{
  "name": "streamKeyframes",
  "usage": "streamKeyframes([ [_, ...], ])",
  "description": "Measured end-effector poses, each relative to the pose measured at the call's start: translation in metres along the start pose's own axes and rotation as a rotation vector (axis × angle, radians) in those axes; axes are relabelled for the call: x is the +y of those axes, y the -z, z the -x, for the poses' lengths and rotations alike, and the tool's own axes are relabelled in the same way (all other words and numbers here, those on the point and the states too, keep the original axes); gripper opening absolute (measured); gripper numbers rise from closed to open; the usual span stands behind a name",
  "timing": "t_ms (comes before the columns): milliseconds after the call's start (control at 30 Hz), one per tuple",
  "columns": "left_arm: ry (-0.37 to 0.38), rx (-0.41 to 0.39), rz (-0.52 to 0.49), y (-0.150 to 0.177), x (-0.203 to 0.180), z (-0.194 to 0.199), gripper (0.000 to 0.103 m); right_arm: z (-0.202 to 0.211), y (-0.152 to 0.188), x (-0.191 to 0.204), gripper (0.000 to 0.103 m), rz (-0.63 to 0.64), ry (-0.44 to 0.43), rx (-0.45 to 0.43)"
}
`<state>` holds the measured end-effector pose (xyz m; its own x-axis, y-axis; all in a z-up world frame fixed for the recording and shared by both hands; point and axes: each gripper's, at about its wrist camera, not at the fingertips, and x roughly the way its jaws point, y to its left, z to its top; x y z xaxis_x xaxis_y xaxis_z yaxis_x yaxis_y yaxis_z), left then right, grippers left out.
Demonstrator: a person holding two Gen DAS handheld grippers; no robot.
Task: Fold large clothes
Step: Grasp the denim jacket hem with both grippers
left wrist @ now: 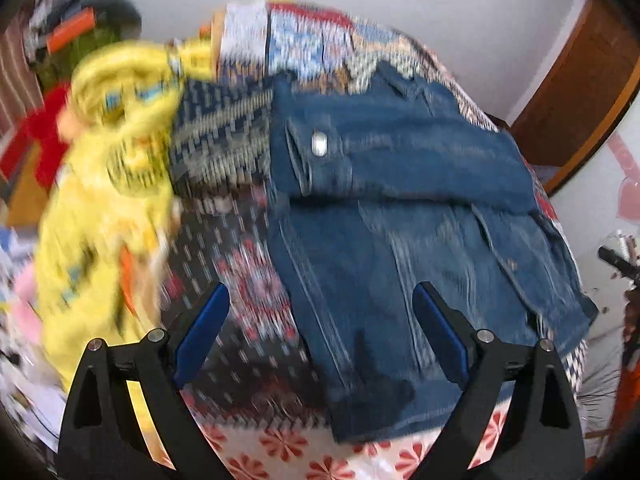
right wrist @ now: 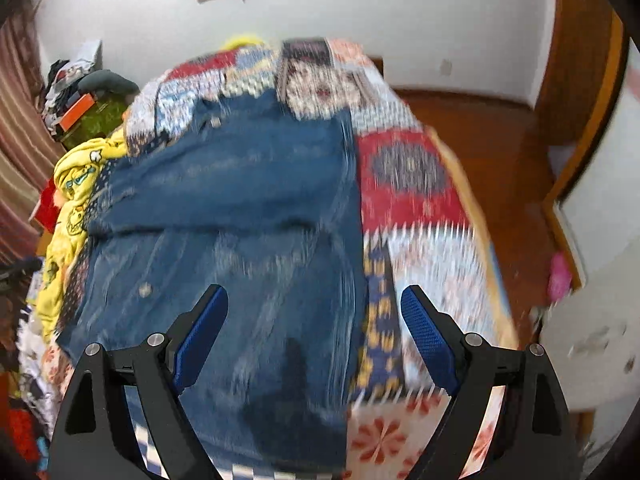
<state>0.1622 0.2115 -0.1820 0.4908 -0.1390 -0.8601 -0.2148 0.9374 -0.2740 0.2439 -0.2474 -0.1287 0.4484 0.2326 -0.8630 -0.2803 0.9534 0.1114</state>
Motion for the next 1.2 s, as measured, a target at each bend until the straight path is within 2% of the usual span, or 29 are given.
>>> streamKeyframes([
  [133, 0.037, 0.098, 0.092, 0.027, 0.011, -0.028, 0.093, -0.018, 0.027, -0.016, 0.086, -0.085, -0.028, 0.095],
  [267, 0.145, 0.178, 0.192, 0.048, 0.017, -0.050, 0.092, -0.030, 0.044, -0.021, 0.086, -0.126, -0.057, 0.155],
  [433, 0.257, 0.239, 0.257, 0.060, 0.011, -0.070, 0.088, -0.038, 0.050, -0.020, 0.086, -0.167, -0.163, 0.187],
  [533, 0.270, 0.229, 0.221, 0.058, 0.002, -0.073, 0.077, -0.045, 0.050, -0.018, 0.085, -0.169, -0.176, 0.184],
  [567, 0.279, 0.230, 0.207, 0.055, -0.001, -0.073, 0.071, -0.047, 0.050, -0.017, 0.080, -0.162, -0.180, 0.181],
  [633, 0.298, 0.224, 0.192, 0.052, -0.006, -0.071, 0.061, -0.052, 0.047, -0.015, 0.065, -0.153, -0.177, 0.185],
  [667, 0.295, 0.219, 0.180, 0.052, -0.009, -0.070, 0.055, -0.053, 0.045, -0.014, 0.054, -0.151, -0.176, 0.188],
  [700, 0.283, 0.215, 0.168, 0.051, -0.012, -0.068, 0.045, -0.054, 0.044, -0.014, 0.040, -0.148, -0.183, 0.190],
  [800, 0.242, 0.196, 0.135, 0.050, -0.015, -0.060, 0.024, -0.055, 0.042, -0.012, 0.019, -0.129, -0.181, 0.204],
  [900, 0.239, 0.137, 0.113, 0.039, -0.018, -0.044, 0.017, -0.048, 0.038, -0.007, 0.015, -0.094, -0.191, 0.191],
  [1067, 0.251, 0.024, 0.089, 0.009, -0.024, -0.013, 0.016, -0.029, 0.015, 0.003, 0.014, -0.048, -0.231, 0.108],
  [1200, 0.288, -0.080, 0.077, -0.035, -0.024, 0.015, 0.016, -0.016, -0.018, 0.009, 0.014, -0.041, -0.265, 0.029],
])
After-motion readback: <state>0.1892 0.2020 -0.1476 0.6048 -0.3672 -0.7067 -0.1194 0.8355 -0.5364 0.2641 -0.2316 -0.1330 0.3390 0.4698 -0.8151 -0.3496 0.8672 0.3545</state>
